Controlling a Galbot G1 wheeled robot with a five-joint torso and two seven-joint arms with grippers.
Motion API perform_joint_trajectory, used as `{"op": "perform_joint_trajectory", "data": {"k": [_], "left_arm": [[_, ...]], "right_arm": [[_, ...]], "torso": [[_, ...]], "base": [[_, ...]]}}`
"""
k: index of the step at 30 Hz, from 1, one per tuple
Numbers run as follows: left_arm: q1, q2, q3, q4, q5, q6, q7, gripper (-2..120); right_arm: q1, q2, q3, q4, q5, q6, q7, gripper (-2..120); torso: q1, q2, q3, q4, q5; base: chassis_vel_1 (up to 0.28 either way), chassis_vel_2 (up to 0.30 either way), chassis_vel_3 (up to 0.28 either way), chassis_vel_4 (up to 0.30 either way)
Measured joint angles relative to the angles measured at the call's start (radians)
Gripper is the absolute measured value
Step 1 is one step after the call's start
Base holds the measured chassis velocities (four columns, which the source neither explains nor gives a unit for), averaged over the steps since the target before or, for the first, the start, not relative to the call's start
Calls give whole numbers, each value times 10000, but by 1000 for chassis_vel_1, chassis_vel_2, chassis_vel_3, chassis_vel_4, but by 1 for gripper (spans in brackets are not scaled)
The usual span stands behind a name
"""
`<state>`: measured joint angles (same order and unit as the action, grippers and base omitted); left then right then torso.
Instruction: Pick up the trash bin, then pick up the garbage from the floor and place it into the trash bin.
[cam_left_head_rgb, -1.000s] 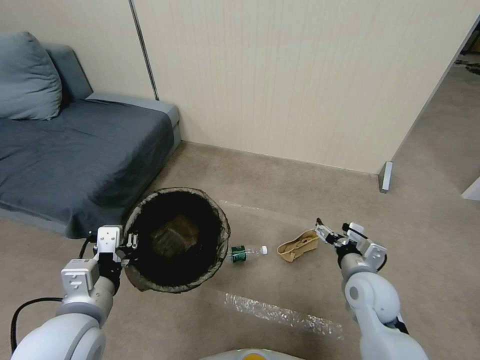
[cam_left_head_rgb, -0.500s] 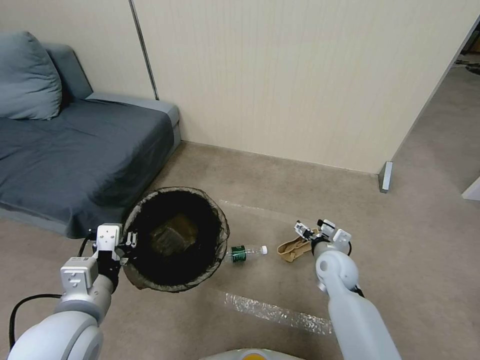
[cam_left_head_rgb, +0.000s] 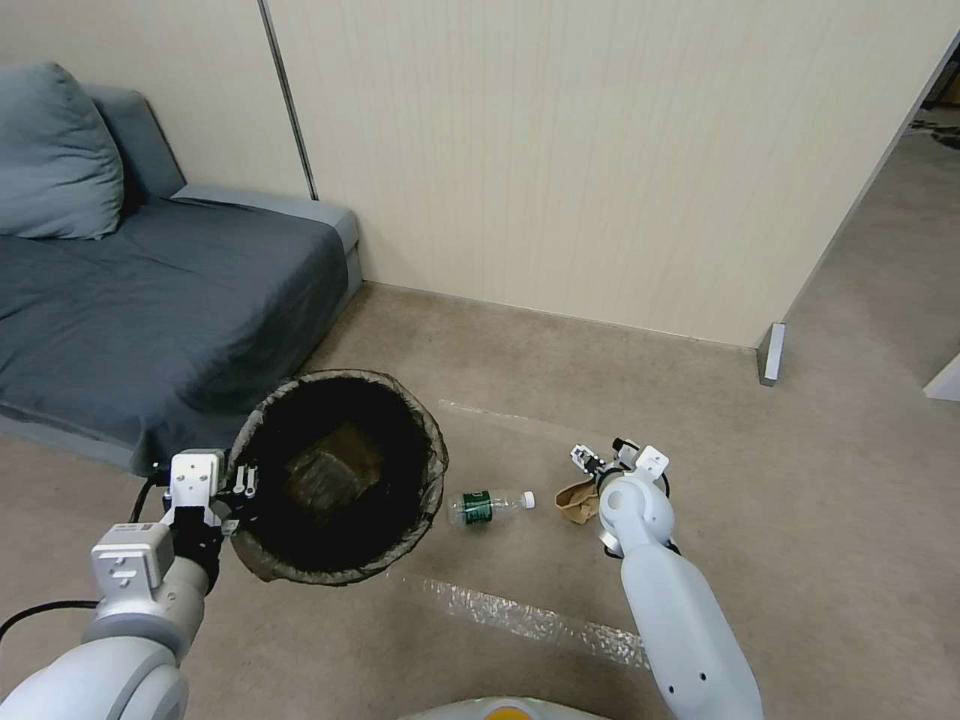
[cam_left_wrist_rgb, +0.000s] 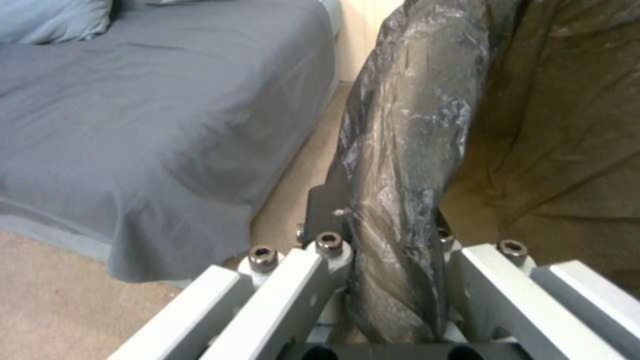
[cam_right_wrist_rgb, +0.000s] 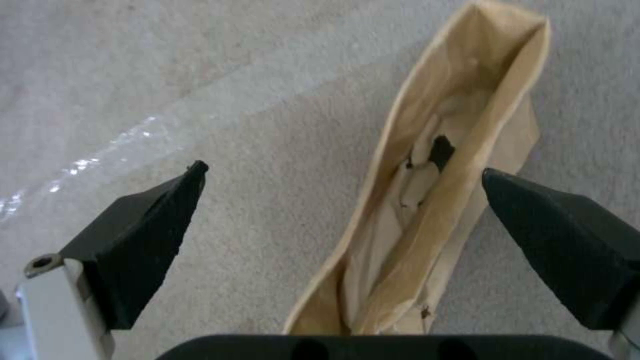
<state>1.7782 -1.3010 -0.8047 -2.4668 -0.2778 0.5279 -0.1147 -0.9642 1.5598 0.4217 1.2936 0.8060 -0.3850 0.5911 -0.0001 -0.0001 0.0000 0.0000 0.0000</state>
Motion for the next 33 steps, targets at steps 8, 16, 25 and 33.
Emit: {"op": "perform_joint_trajectory", "data": {"k": [8, 16, 25, 33], "left_arm": [[-16, -70, 122, 165, 226, 1, 53, 3], [12, -49, 116, 166, 241, 9, 66, 3], [10, -66, 116, 214, 255, 14, 79, 3], [-1, -60, 118, 239, 250, 17, 87, 3]], "right_arm": [[82, 35, -64, -601, -110, 289, 62, 100], [321, 120, 23, -1132, -103, 397, -36, 100], [672, 257, 208, -2156, -131, 635, -307, 97], [631, 313, 244, -2192, -214, 738, -350, 68]], "torso": [[0, 0, 0, 0, 1], [0, 0, 0, 0, 0], [0, 0, 0, 0, 0], [0, 1, 0, 0, 0]], "base": [[0, 0, 0, 0], [0, 0, 0, 0], [0, 0, 0, 0], [0, 0, 0, 0]]}}
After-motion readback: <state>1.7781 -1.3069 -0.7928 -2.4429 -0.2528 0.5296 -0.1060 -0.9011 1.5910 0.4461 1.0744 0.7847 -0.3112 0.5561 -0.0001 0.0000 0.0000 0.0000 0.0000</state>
